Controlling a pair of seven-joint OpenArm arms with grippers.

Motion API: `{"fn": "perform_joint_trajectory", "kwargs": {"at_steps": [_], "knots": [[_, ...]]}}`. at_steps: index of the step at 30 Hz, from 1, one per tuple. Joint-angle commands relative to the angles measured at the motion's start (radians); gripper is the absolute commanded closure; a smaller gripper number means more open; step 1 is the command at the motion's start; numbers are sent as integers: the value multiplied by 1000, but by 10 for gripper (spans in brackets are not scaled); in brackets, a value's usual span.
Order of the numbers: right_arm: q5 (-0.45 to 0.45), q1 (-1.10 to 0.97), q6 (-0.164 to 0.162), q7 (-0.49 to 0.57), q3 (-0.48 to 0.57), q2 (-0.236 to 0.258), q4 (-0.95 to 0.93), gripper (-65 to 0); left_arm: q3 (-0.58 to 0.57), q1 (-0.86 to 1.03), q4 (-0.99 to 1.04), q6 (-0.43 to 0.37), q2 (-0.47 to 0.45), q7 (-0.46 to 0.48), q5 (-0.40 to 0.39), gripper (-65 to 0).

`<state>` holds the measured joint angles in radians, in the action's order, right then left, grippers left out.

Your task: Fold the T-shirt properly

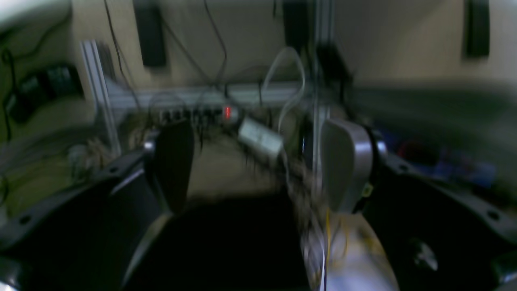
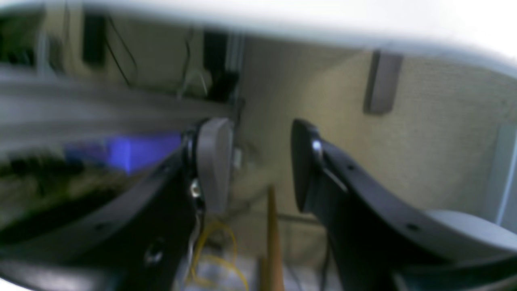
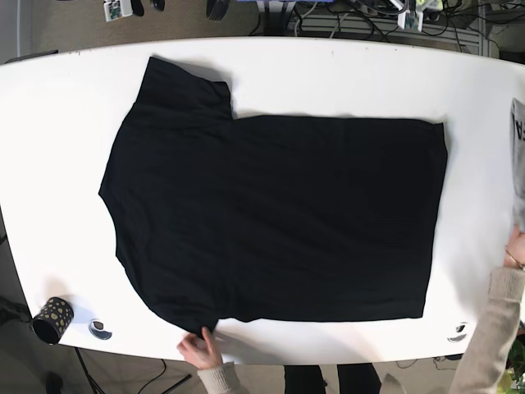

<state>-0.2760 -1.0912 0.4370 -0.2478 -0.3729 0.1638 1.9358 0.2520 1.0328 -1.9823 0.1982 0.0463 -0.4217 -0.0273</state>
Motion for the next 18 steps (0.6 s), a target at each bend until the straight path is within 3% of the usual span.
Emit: {"fn": "perform_joint_trajectory", "kwargs": {"at_steps": [1, 11, 18], "knots": [[-61, 15, 1, 23, -30, 13, 21, -233, 19, -15, -18, -6, 14, 20, -6, -444], [-82, 159, 3, 6, -41, 13, 18, -233, 100, -188, -15, -6, 50, 19, -6, -446], [-82, 266, 101, -81, -50, 7, 17, -233, 123, -263, -13, -6, 33, -59, -6, -447]]}}
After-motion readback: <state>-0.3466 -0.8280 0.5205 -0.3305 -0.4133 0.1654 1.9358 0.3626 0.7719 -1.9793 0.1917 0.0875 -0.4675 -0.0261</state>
